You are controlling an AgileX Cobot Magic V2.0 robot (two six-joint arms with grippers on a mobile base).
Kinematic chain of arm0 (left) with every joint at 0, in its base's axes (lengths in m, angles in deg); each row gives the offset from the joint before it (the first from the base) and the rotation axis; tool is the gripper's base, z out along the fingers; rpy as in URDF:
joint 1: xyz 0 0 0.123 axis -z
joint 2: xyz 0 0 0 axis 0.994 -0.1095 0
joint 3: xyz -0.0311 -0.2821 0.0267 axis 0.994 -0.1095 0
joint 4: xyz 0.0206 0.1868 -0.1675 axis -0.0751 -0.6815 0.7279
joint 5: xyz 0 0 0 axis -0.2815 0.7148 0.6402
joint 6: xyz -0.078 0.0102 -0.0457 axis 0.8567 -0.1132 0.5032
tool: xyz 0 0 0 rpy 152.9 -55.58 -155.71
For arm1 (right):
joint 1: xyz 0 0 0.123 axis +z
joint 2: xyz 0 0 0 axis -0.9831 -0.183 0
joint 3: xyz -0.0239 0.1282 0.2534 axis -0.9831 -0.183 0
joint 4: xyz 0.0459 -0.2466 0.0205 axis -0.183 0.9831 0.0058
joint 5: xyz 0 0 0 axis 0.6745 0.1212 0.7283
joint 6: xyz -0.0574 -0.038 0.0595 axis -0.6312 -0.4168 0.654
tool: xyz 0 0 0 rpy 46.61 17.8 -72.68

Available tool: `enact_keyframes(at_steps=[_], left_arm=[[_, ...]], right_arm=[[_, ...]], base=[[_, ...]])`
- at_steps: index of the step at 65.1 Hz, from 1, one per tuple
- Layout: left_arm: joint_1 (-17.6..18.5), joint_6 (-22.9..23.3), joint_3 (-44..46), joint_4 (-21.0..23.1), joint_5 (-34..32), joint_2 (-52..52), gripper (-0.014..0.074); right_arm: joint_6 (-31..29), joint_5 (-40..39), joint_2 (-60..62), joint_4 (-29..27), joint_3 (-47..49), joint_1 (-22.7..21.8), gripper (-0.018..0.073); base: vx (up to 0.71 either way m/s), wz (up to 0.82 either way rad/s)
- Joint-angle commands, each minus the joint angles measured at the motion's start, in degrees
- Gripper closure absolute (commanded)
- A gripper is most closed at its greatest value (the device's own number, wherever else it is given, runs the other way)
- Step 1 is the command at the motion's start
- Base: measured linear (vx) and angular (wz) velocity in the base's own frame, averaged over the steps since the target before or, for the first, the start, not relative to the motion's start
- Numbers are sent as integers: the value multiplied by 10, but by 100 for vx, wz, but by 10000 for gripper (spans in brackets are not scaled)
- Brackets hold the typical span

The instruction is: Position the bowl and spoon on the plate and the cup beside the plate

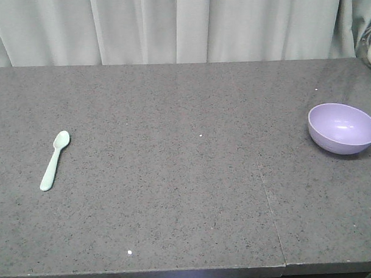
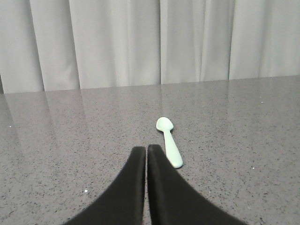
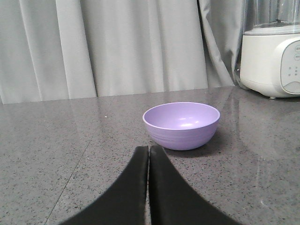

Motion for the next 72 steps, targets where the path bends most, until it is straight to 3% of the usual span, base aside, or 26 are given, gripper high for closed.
enact_keyframes(at_steps=[1, 38, 47, 57, 72], left_arm=[[-1, 5, -18, 1, -39, 10, 602], [-1, 5, -18, 0, -39, 10, 602], [-1, 5, -18, 1, -46, 10, 602], [-1, 83, -18, 1, -68, 10, 602], [-1, 194, -16, 1, -135, 10, 602]], right_arm=[[-3, -42, 8, 6, -8, -4, 561], [-3, -43, 8, 6, -8, -4, 561], [25, -90, 8, -43, -8, -4, 561], [53, -125, 8, -126, -8, -4, 561], [57, -124, 8, -152, -7, -4, 561]], base=[[0, 0], [0, 0], [0, 0], [0, 0], [0, 0]])
